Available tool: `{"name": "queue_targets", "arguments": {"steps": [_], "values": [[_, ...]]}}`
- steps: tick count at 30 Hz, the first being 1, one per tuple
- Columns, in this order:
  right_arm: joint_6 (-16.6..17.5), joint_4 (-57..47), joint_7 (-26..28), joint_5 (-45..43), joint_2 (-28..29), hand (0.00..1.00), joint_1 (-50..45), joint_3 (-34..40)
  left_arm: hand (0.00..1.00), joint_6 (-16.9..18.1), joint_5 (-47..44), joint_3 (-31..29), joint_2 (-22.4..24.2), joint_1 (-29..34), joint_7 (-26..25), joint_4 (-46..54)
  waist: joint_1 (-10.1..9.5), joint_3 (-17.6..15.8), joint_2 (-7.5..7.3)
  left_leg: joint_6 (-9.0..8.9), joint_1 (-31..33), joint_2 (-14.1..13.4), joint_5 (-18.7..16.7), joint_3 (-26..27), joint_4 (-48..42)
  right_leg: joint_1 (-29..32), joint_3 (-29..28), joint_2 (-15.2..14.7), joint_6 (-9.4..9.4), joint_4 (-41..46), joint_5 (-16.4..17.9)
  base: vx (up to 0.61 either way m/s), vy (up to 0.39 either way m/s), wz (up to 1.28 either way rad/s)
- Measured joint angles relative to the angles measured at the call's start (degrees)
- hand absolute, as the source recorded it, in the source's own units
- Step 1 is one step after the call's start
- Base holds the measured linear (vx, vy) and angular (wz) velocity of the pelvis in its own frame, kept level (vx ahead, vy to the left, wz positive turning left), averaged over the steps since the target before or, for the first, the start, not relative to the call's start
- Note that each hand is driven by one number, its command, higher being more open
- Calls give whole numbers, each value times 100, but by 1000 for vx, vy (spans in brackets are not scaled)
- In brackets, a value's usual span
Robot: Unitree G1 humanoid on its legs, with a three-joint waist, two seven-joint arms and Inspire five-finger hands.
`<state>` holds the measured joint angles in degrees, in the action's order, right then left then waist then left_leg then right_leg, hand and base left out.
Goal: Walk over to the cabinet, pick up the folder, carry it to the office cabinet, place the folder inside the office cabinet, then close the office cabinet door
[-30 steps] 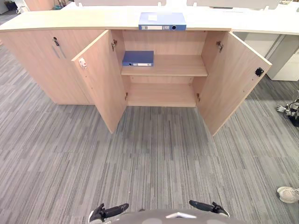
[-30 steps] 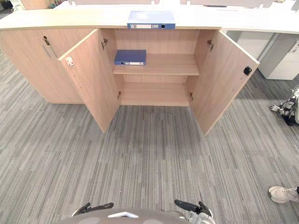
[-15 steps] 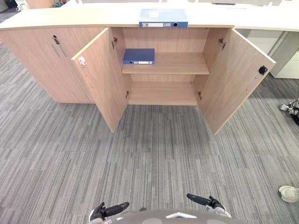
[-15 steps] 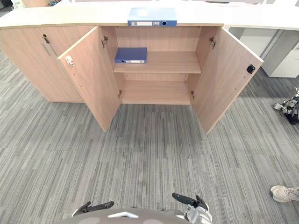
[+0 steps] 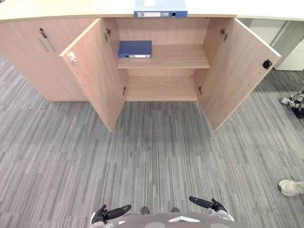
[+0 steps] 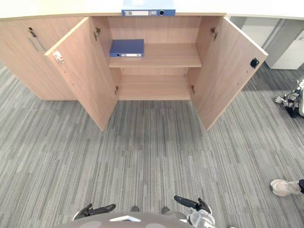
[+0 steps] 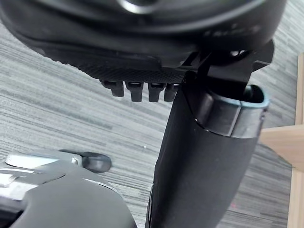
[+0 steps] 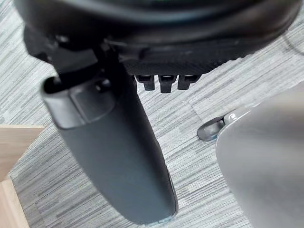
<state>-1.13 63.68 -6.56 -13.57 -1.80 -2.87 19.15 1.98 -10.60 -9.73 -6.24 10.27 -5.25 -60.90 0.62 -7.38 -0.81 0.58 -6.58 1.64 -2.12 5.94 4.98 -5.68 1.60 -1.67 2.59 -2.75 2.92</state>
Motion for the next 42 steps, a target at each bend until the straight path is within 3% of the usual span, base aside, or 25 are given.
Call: {"name": "queue_targets", "arguments": {"steps": [3, 4, 5, 8, 9, 10, 12, 13, 17, 18, 19, 20, 21, 23, 24, 26, 27, 29, 32, 36, 37, 38, 39, 40, 42], "values": [[-4, -3, -2, 0, 31, 100, 22, 7, 100, -1, 6, -14, -38, -33, 5, 1, -7, -37, -71, 24, 168, 2, -182, 112, -172, 120, -63, -14, 23, 19, 10, 92, 8, -24], [-9, -1, 0, 1, 41, 100, 56, 18, 100, -1, 8, -14, -44, -50, 9, 2, -18, -52, -67, 16, 212, -12, -287, 179, -299, 212, -67, -15, 114, 181, 77, 145, 27, -30], [-8, -5, 2, 0, 43, 100, 104, 35, 100, -1, 23, -11, -41, -64, 10, 3, -15, -69, -33, 2, 224, -30, -369, 266, -430, 356, -60, -23, 245, 544, 215, 125, 25, -29], [1, -88, 32, 0, 29, 100, 124, 88, 100, -1, 124, 11, -33, -130, 16, 12, -10, -140, 28, -17, 145, -20, -477, 332, -683, 692, -7, -91, 322, 1588, 531, 135, 64, -13], [4, -112, 37, 0, 31, 100, 143, 176, 100, 0, 127, 55, -33, -211, 25, 27, -8, -186, 48, 17, 71, -6, -514, 322, -812, 977, 93, -164, 371, 2456, 630, 134, 100, 5], [4, -136, 50, -7, 20, 100, 192, 222, 100, 6, 131, 124, -14, -284, 25, 94, 2, -291, 75, 85, -61, -14, -555, 294, -866, 1363, 292, -261, 329, 3428, 726, 123, 105, 8], [25, -220, 59, -5, 14, 100, 230, 207, 100, 32, 183, 203, -41, -385, 23, 91, 11, -355, 93, 311, -225, -13, -738, 241, -875, 1833, 616, -434, 193, 4273, 1127, 129, 88, 11], [44, -247, 97, -5, 24, 100, 263, 198, 100, 28, 194, 200, -49, -466, 16, 87, 23, -403, 69, 310, -324, -30, -858, 139, -863, 2043, 763, -483, 105, 4394, 1296, 158, 55, 17], [78, -321, 116, -7, 7, 100, 400, 14, 100, 28, 232, 202, 15, -646, 27, 20, 150, -511, 88, 299, -551, -282, -1011, -22, -782, 2516, 1023, -285, 27, 3444, 1225, 229, -77, 28], [104, -328, 126, -3, 12, 100, 406, -38, 100, 22, 233, 206, 16, -664, 35, -26, 205, -505, 72, 180, -604, -364, -1062, -47, -782, 2528, 1017, -167, -13, 2661, 797, 251, -166, 42], [126, -314, 138, -18, 25, 100, 339, -33, 100, 2, 236, 193, -2, -670, 60, -31, 238, -501, 11, -84, -705, -376, -1212, -95, -777, 2461, 958, -160, -163, 2224, -71, 292, -208, 43], [130, -306, 141, -36, -4, 100, 337, 4, 100, 4, 239, 184, 46, -697, 60, -60, 246, -499, 33, -185, -791, -457, -1302, -141, -759, 2453, 983, -107, -303, 2348, -108, 330, -225, 26], [149, -314, 131, -18, -43, 100, 358, -9, 100, 13, 251, 148, 156, -711, 63, -76, 228, -504, 187, -268, -852, -629, -1306, -147, -756, 2468, 1053, 8, -387, 2483, 60, 407, -287, 11], [182, -328, 135, -28, -32, 100, 358, 14, 100, 3, 288, -79, 353, -742, 74, -57, 261, -524, 234, -498, -609, -726, -1175, -120, -1382, 2321, 1134, 41, -511, 2494, 316, 385, -261, 13], [177, -336, 125, -30, -34, 100, 352, 14, 100, -3, 315, -126, 377, -739, 83, -12, 253, -526, 243, -508, -435, -752, -1179, -115, -1826, 2192, 1152, 73, -538, 2391, 337, 360, -216, 25], [139, -455, 108, -48, -33, 100, 233, -38, 100, 4, 371, -350, 423, -727, 92, 129, 255, -553, 271, -621, 438, -1074, -1107, -56, -4053, 1621, 1242, 186, -598, 1954, 396, 312, -193, 24], [146, -568, 98, -92, -29, 100, 139, -71, 100, 11, 351, -531, 491, -710, 100, 280, 201, -578, 301, -619, 923, -1374, -1118, 84, -5268, 1260, 1273, 284, -645, 1822, 481, 304, -193, 6], [142, -665, 86, -238, -22, 100, 61, -271, 100, 36, 345, -518, 489, -709, 118, 505, 92, -600, 239, -587, 1566, -1658, -1215, 282, -6040, 799, 1250, 356, -699, 1664, 637, 308, -164, -7], [137, -685, 85, -243, 43, 100, 72, -247, 100, 55, 355, -524, 560, -726, 178, 664, -25, -568, 228, -526, 2111, -1712, -1340, 651, -5226, 320, 1120, 340, -617, 1312, 641, 282, -37, -18], [136, -730, 11, -240, 132, 100, 91, -235, 100, 86, 358, -529, 565, -732, 170, 717, -90, -523, 133, -576, 2370, -1237, -1157, 583, -3342, 26, 962, 119, -385, 1055, 743, 288, 101, -18], [135, -729, 3, -239, 144, 100, 78, -237, 100, 107, 357, -529, 566, -729, 146, 693, -95, -504, 125, -534, 2332, -1120, -887, 563, -2742, -59, 886, 55, -265, 1004, 806, 335, 210, -33], [130, -718, -2, -238, 152, 100, 58, -240, 100, 109, 347, -540, 567, -724, 136, 642, -129, -447, 121, -405, 2263, -1070, -364, 566, -2591, -162, 774, 12, -131, 948, 886, 441, 284, -35], [131, -718, -4, -236, 169, 100, 37, -240, 100, 109, 349, -553, 562, -723, 138, 619, -149, -407, 103, -376, 2250, -1040, -226, 574, -2588, -176, 732, -25, -80, 947, 919, 480, 303, -42], [130, -717, -8, -233, 281, 100, -16, -236, 100, 114, 366, -677, 497, -725, 151, 567, -191, -285, -59, -325, 2173, -936, -452, 779, -2711, -223, 601, -234, 51, 956, 973, 424, 257, -39], [126, -713, 9, -227, 348, 100, -28, -235, 100, 116, 354, -745, 459, -710, 109, 544, -247, -197, -167, -271, 2044, -920, -841, 1023, -2958, -208, 450, -390, 166, 1205, 1001, 411, 253, -60]]}}
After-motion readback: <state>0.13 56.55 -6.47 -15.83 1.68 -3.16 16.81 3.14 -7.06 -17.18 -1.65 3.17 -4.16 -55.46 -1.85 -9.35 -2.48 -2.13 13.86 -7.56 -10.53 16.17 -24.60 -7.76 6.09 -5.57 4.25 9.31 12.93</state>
